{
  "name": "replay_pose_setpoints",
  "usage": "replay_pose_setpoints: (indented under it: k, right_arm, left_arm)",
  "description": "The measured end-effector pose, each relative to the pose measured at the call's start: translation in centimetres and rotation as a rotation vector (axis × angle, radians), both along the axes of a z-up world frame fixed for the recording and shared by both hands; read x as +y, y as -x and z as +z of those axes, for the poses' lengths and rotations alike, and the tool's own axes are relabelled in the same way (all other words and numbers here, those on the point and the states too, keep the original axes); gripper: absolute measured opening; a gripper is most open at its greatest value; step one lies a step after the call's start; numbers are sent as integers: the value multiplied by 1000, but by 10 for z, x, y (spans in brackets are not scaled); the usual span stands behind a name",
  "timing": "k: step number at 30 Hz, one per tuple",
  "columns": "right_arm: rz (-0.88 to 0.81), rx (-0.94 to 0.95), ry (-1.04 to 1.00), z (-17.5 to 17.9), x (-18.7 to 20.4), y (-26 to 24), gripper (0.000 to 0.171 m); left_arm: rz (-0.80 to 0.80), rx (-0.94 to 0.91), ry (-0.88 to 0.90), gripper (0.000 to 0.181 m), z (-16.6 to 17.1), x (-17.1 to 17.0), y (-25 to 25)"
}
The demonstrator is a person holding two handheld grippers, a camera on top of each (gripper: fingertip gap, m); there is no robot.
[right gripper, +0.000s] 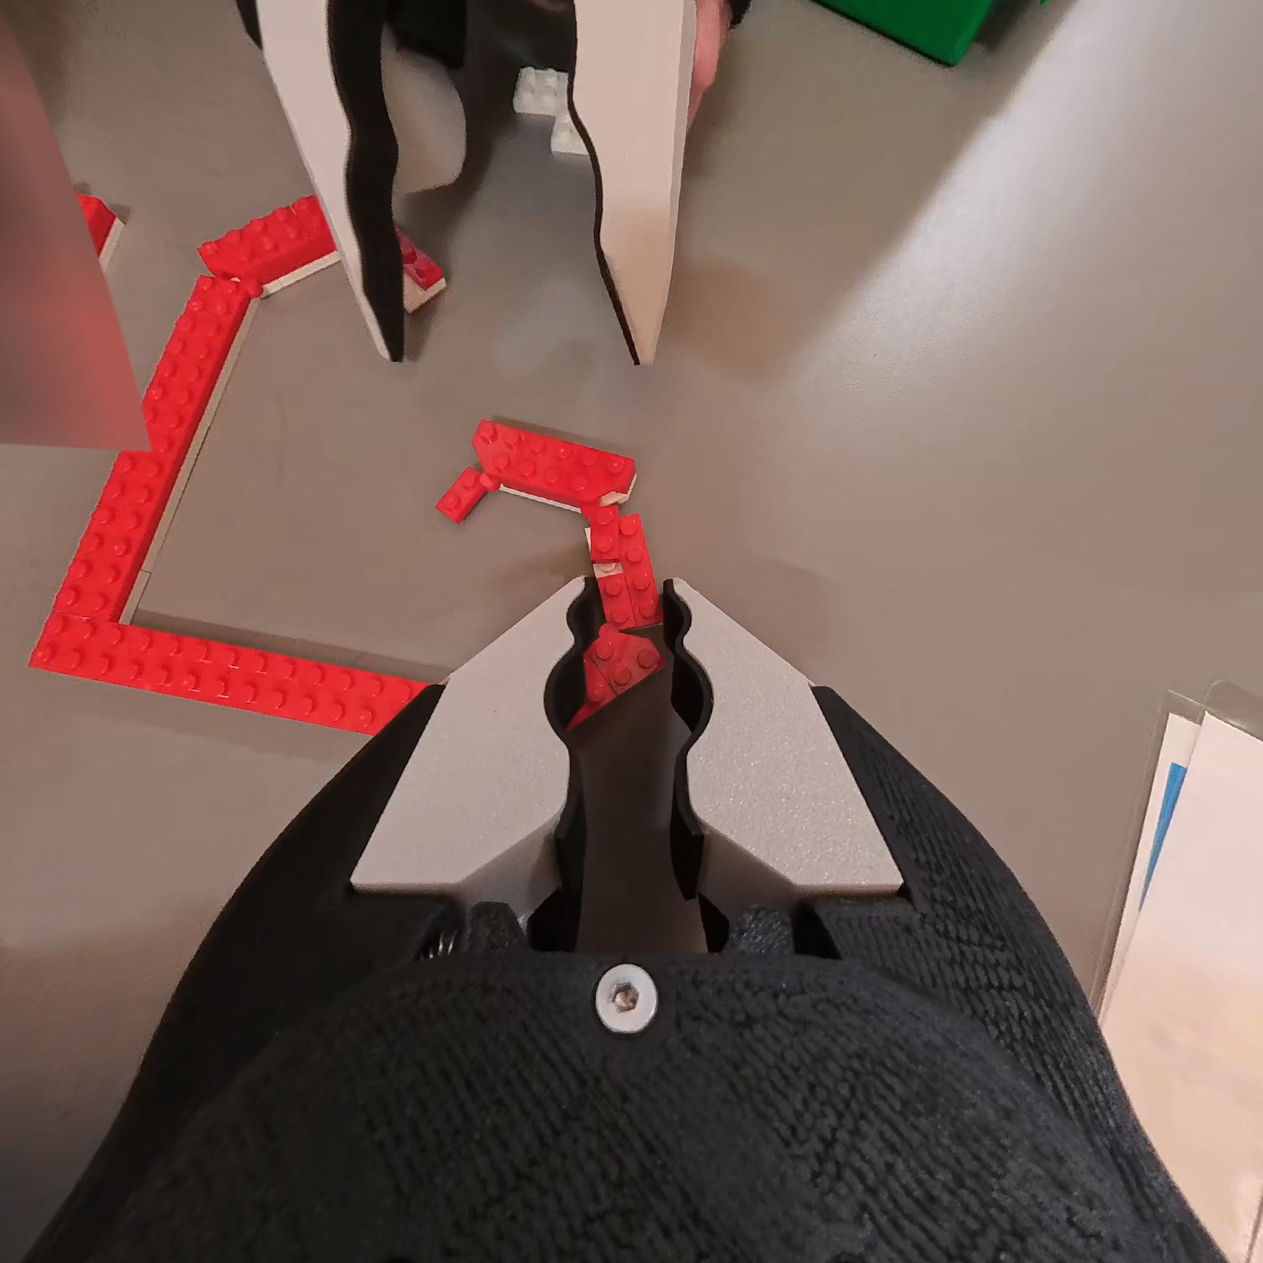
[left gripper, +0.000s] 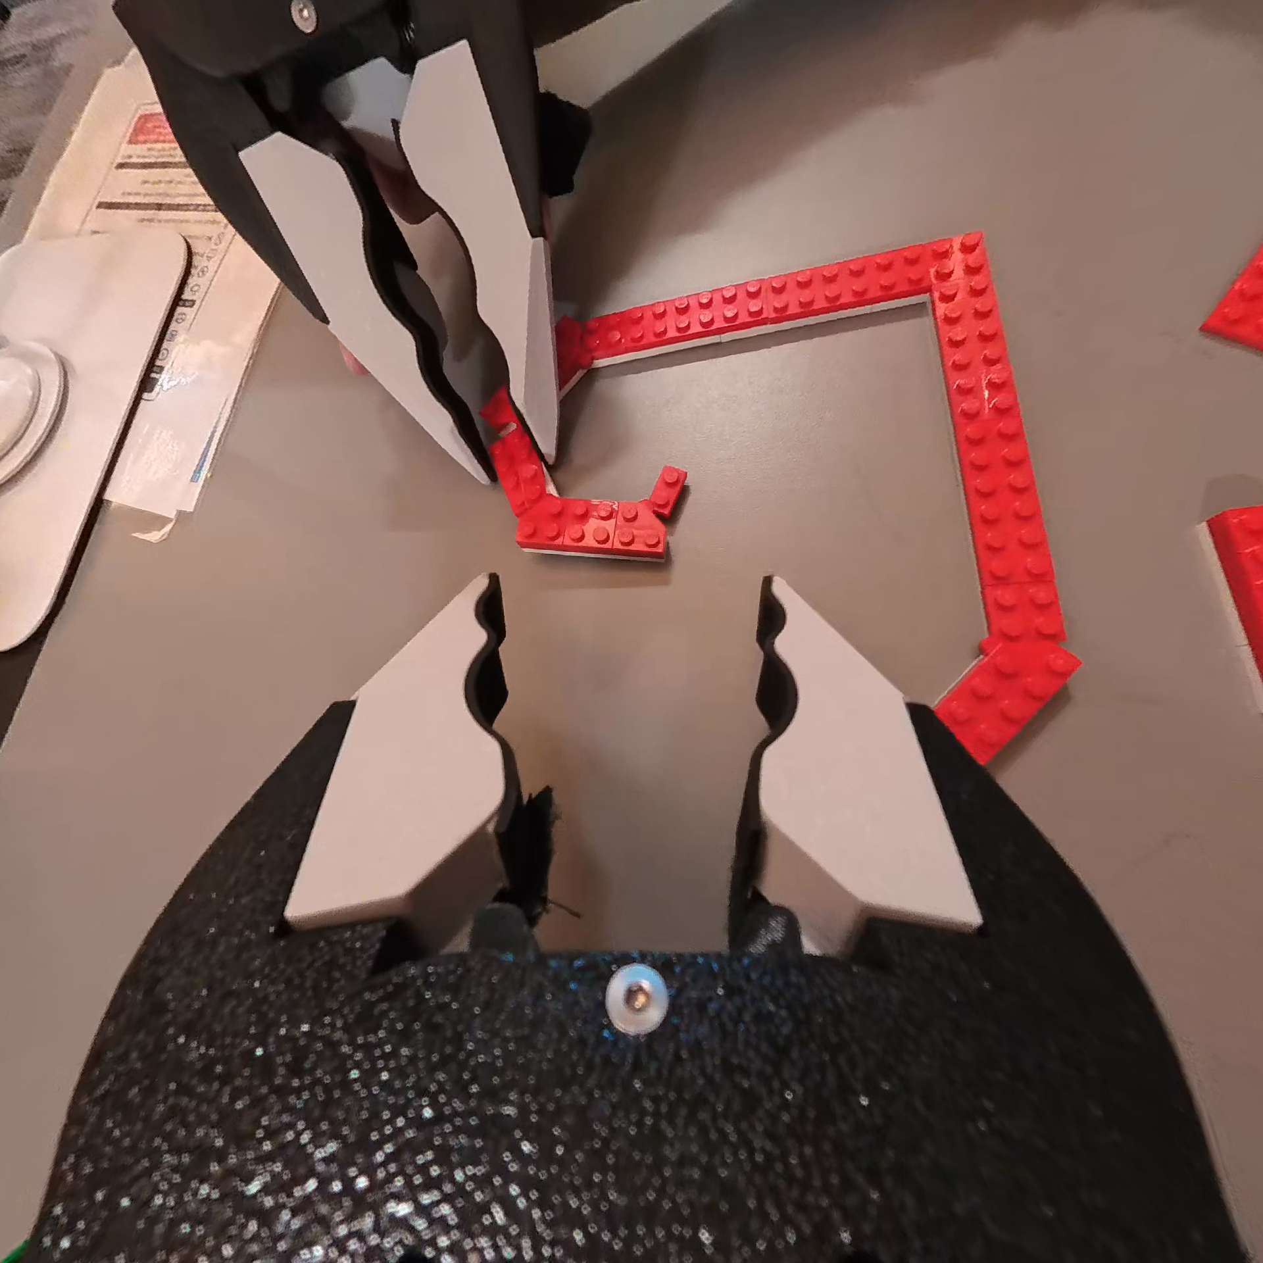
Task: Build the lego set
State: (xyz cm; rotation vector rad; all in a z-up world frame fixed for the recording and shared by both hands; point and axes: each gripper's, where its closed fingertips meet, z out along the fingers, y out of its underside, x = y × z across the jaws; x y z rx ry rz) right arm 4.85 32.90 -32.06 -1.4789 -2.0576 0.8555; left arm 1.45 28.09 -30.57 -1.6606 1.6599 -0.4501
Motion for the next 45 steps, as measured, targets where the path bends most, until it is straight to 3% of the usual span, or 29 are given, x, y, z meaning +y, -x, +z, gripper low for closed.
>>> replay_pose_setpoints:
  k: [10, 25, 30, 33, 37, 45]
  right_arm:
    - [4, 12, -1, 0, 0, 0, 17]
    - [-3, 39, 41, 1, 1, 1, 16]
    - [-9, 46, 51, 1, 2, 1, 16]
    - [-13, 42, 41, 1, 3, 2, 16]
    - [-34, 39, 28, 0, 4, 3, 15]
    - [-59, 47, 10, 0, 4, 3, 16]
  left_arm:
    - [-57, 45, -104, 69, 1, 5, -3]
    - [-211, 246, -460, 63, 4, 20, -2]
    - [-267, 289, -534, 53, 2, 20, -3]
    - [-203, 261, -433, 53, 1, 16, -3]
    - [33, 109, -194, 48, 6, 15, -5]
    - [459, -22, 189, 58, -4, 9, -3]
